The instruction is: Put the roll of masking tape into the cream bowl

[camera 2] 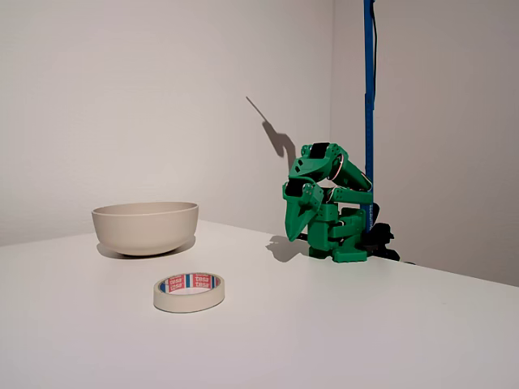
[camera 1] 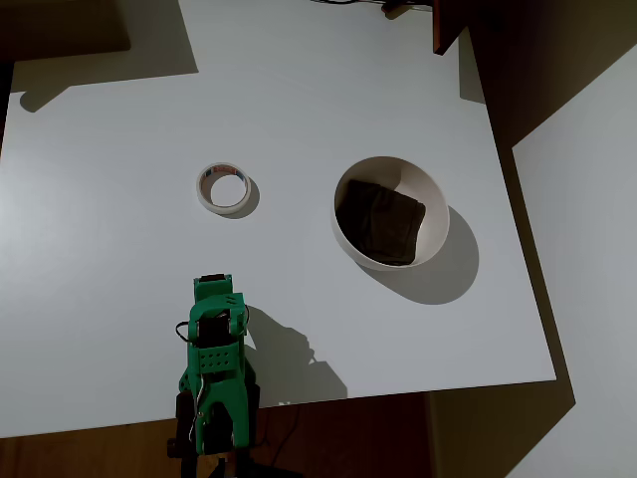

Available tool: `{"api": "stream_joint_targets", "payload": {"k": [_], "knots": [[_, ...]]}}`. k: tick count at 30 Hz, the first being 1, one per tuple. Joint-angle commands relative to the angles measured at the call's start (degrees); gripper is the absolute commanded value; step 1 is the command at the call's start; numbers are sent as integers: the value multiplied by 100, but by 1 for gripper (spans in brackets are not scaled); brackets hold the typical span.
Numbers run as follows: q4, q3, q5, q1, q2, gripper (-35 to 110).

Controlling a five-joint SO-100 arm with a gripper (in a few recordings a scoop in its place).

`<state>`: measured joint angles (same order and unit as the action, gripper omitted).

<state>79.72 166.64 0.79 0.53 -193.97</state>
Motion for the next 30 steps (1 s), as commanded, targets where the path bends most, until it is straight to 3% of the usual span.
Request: {"api": "stream_joint_targets", "payload": {"k": [1,30], "knots": [[-26,18,70,-167,-26,-8],[-26,18,149,-185,-26,-8]]}}
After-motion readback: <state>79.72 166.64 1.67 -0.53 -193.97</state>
